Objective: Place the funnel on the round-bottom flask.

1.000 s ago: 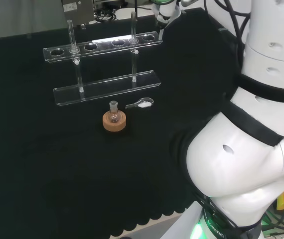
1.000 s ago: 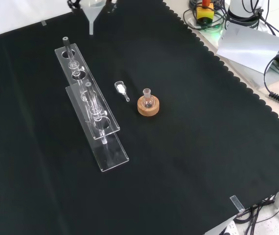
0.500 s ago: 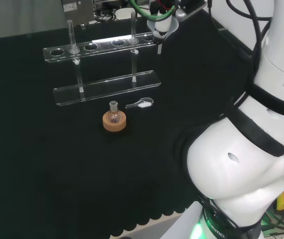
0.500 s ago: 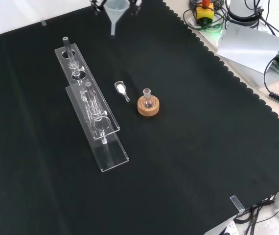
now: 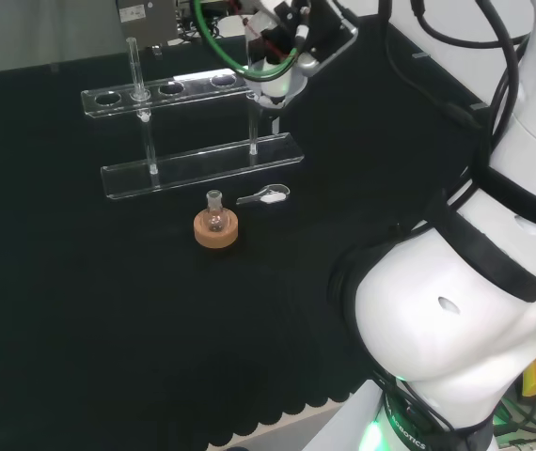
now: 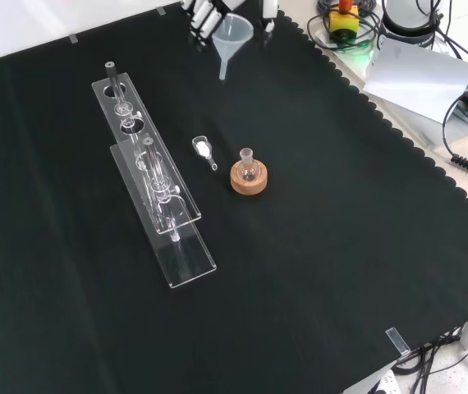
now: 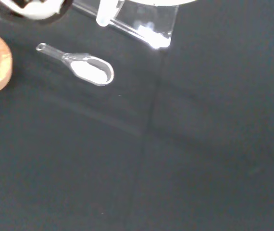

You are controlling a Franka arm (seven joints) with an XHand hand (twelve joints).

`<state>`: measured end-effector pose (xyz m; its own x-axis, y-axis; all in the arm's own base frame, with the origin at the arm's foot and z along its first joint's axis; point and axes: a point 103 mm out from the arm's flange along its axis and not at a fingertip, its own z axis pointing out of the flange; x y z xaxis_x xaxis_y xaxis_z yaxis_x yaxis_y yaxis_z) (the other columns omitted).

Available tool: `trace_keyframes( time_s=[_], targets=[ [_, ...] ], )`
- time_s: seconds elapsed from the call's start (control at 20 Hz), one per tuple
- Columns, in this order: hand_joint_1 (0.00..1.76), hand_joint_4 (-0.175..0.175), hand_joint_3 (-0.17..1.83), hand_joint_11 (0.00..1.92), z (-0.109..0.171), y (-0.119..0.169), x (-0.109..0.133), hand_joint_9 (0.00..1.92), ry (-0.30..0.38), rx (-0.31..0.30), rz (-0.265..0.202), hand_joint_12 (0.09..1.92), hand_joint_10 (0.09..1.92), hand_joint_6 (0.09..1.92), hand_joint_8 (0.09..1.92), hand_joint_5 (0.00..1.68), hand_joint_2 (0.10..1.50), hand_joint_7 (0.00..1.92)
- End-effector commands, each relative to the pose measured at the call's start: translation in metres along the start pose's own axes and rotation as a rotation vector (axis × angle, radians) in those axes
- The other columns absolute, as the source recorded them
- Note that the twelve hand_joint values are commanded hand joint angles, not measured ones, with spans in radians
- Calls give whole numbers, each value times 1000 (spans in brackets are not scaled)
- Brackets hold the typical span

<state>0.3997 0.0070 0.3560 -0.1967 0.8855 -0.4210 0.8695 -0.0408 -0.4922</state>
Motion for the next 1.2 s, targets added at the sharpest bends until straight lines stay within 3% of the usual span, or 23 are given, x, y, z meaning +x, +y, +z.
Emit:
trace_keyframes(
  time_s=[0.05, 0.65, 0.9, 1.2],
  targets=[
    [869, -18, 598, 429, 3, 5, 27, 966, -27, 22, -30, 1286, 705, 735, 729, 446, 730, 335],
    [867, -18, 604, 430, 9, 17, 60, 967, -58, 34, -90, 1284, 708, 741, 726, 449, 732, 336],
    [864, -18, 607, 430, 9, 23, 70, 966, -75, 42, -85, 1283, 709, 744, 725, 451, 734, 336],
    [862, -18, 609, 430, 5, 33, 85, 966, -81, 56, -118, 1283, 710, 747, 724, 452, 735, 336]
  ],
)
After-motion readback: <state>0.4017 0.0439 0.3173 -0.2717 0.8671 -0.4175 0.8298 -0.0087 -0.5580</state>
